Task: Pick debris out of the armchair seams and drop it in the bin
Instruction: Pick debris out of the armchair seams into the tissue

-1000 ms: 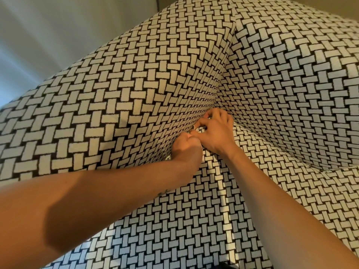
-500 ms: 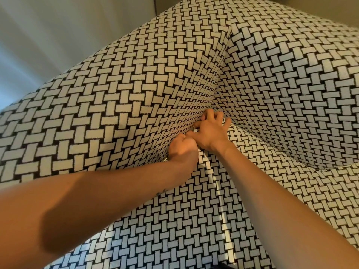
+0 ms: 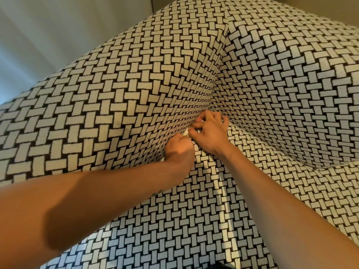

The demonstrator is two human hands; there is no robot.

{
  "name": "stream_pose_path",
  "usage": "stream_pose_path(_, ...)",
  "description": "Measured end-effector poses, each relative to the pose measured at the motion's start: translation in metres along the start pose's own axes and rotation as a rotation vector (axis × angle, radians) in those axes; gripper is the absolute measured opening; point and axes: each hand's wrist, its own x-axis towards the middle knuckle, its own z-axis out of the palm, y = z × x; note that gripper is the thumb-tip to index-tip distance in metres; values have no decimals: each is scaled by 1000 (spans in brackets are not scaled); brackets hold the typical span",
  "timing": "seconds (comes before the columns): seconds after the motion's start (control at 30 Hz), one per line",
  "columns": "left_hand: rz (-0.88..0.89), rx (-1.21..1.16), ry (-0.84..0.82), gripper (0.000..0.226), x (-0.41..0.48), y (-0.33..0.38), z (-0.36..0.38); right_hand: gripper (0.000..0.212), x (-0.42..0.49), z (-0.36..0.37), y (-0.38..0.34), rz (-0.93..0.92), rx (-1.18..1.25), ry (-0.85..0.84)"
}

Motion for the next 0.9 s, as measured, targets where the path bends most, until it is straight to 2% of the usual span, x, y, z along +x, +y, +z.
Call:
stream_pose_path(0.2, 91, 56, -15, 20, -5, -5, -4, 27, 0, 0, 4, -7, 60, 15)
stream_pose_path(0.3, 92, 35, -13, 16, -4, -7, -4, 34, 1, -4, 2, -18, -33, -78)
stream_pose_path(0.47, 128, -61, -67, 26, -12, -11, -12, 44, 4, -8, 1, -13, -100, -181)
stream_pose_path(0.57, 197, -100, -93, 24, -19, -15, -19, 41, 3, -6, 3, -17, -63, -130)
stream_pose_path(0.63, 208, -121, -105, 15, -21, -15, -20, 38, 2, -2, 4, -31, -46, -76)
stream_pose_path(0.77, 140, -127, -172, 11, -25, -10, -21, 37, 0, 0, 6, -45, 12, -34)
stream_pose_path(0.9, -13, -55, -220, 12, -28, -4, -22, 31, -4, -1, 10, -69, 99, 7)
